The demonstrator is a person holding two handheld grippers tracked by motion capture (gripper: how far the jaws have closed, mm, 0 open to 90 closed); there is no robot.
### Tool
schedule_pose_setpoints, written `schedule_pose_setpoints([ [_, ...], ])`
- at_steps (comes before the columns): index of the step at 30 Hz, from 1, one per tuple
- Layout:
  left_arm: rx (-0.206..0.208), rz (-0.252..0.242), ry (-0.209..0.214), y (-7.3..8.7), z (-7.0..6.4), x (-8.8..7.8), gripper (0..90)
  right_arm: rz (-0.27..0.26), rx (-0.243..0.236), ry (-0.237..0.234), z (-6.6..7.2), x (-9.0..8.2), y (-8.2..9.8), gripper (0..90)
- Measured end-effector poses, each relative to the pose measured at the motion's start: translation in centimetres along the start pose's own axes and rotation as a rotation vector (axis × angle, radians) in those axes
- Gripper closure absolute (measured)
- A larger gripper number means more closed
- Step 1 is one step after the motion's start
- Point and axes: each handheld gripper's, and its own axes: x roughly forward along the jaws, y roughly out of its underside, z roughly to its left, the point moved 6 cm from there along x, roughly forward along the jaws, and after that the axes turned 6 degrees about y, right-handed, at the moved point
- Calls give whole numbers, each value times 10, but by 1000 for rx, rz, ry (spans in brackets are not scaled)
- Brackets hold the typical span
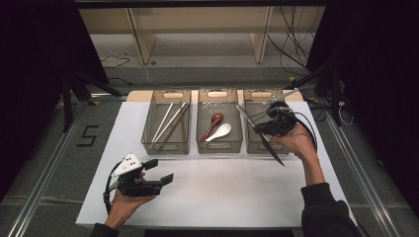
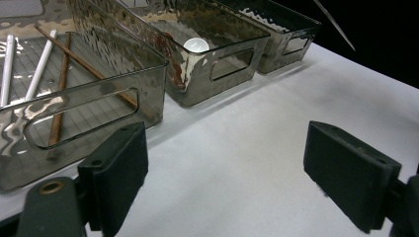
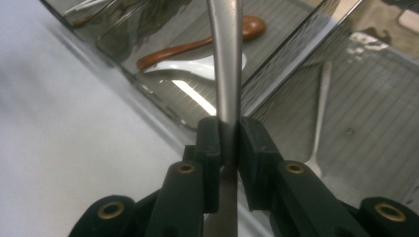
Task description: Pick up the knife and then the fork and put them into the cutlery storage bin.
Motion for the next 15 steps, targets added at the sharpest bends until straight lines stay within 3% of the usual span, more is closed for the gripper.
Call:
schedule_pose_setpoints([
  [15, -2, -1, 1, 0, 0, 0, 169, -13, 87, 91, -41, 0, -27, 802],
])
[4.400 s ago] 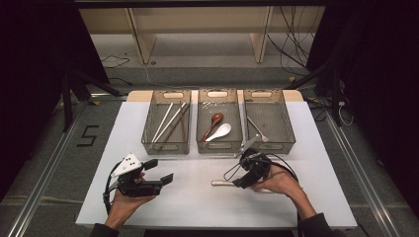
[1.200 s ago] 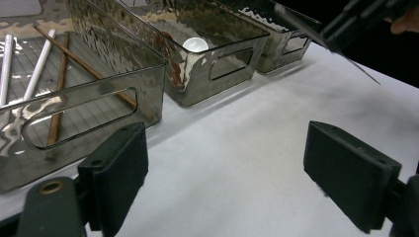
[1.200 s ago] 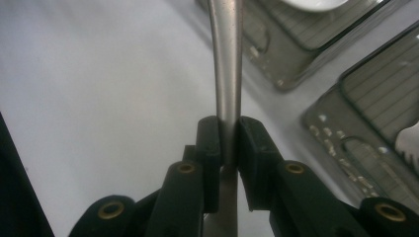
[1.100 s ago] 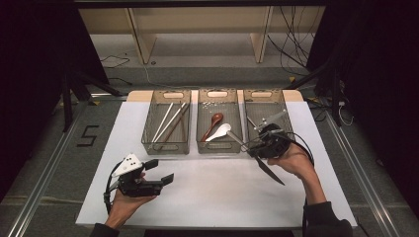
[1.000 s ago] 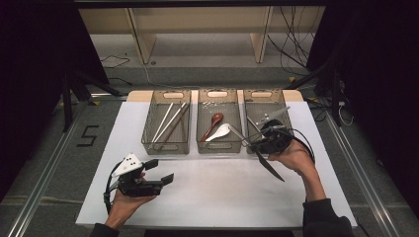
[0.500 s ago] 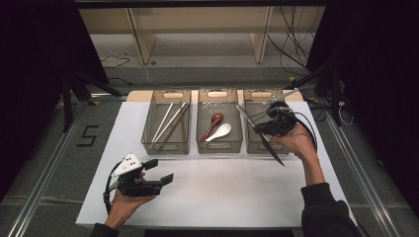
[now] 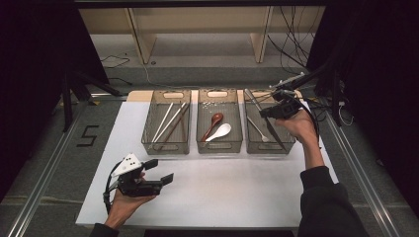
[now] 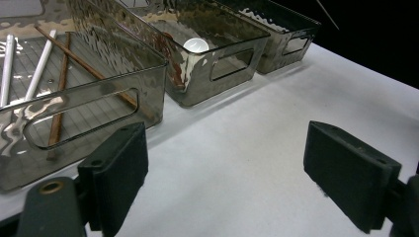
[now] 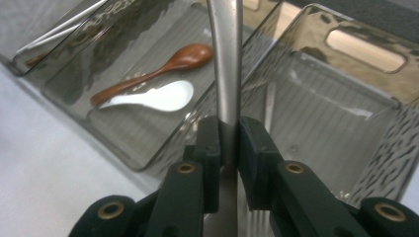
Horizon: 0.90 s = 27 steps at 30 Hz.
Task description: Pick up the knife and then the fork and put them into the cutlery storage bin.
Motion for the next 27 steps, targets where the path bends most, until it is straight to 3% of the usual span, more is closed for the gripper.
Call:
schedule_pose_setpoints([
  [10, 1, 1, 1, 0, 0, 0, 169, -26, 40, 49, -18, 5, -13, 802],
  [20, -1, -1, 1, 0, 0, 0, 169, -41, 79, 95, -34, 13, -13, 802],
  [27, 1, -1, 3, 0, 0, -1, 169, -37, 76, 119, -40, 22, -10, 802],
])
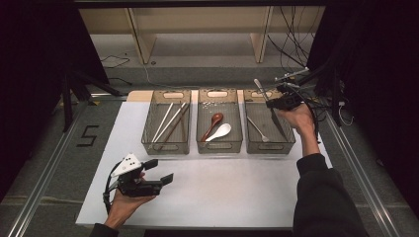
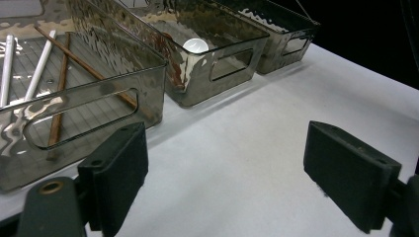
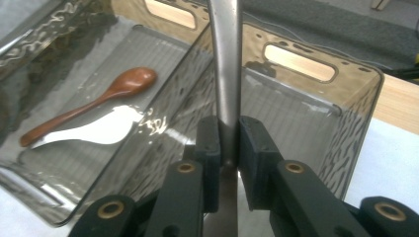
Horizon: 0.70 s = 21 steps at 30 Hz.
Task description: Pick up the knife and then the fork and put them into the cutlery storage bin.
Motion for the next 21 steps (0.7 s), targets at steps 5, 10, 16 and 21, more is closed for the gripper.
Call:
schedule_pose_setpoints([
  [5, -1, -1, 1, 0, 0, 0, 169, 1, -1, 8, 0, 4, 1, 802],
  [10, 2, -2, -1, 0, 0, 0, 169, 1, 9, 17, -2, 9, 7, 801],
  [16, 0, 0, -1, 0, 0, 0, 169, 12, 20, 26, -5, 18, 20, 801],
  [21, 0, 1, -1, 0, 0, 0, 169, 11, 28, 34, -6, 20, 25, 800],
])
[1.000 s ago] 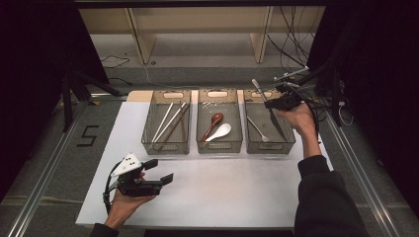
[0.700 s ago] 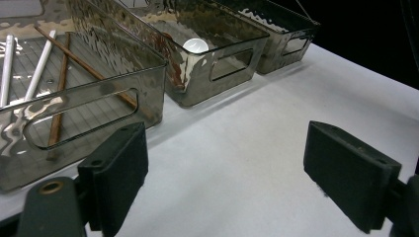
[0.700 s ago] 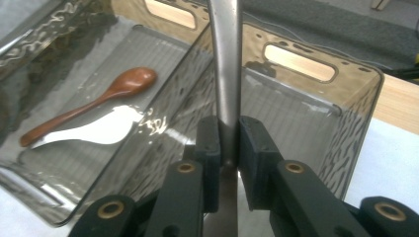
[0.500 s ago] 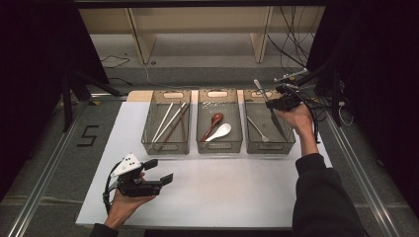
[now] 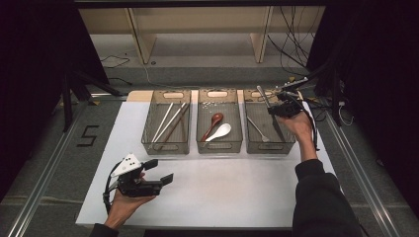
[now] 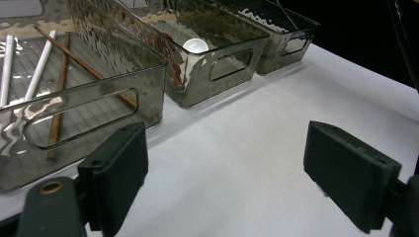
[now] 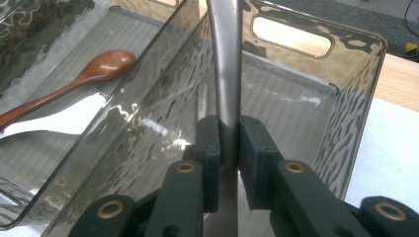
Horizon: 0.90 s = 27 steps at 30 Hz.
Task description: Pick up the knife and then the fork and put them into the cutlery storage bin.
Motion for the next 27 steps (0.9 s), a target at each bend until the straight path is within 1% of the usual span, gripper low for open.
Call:
schedule_pose_setpoints([
  [6, 1, -1, 0, 0, 0, 0, 169, 15, 0, 12, 1, 4, 4, 798],
  [7, 1, -3, 0, 0, 0, 0, 169, 18, 4, 15, 1, 5, 5, 827],
  [8, 0, -2, 0, 0, 0, 0, 169, 6, 11, 17, 0, 4, 4, 814],
  [9, 1, -2, 1, 0, 0, 0, 169, -5, 29, 13, -1, 3, 2, 798],
  [10, 1, -1, 1, 0, 0, 0, 169, -13, 26, 11, -1, 1, 1, 776],
  [12, 2, -1, 1, 0, 0, 0, 169, -19, 17, 9, 0, -4, -2, 761],
  [13, 1, -1, 1, 0, -1, 0, 169, -30, 20, 6, 1, -6, -3, 746],
  [14, 1, -1, 1, 0, 0, 0, 169, -35, 20, -3, 1, -8, -4, 709],
  [16, 2, -1, 1, 0, -1, 0, 169, -34, 12, 4, 2, -10, -4, 637],
  [18, 2, 0, 1, 0, -1, 0, 169, -27, 5, -4, 5, -12, -3, 599],
  [20, 2, 1, 0, 0, -1, 0, 169, -33, -1, -17, 8, -15, -2, 561],
  [22, 2, 0, 1, 0, -1, 0, 169, -46, -2, -24, 11, -18, -2, 514],
  [25, 0, 0, 1, 0, -1, 0, 168, -69, -9, -50, 18, -24, -3, 459],
  [27, 0, -1, 1, 0, -1, 0, 168, -86, -5, -65, 23, -29, -3, 397],
])
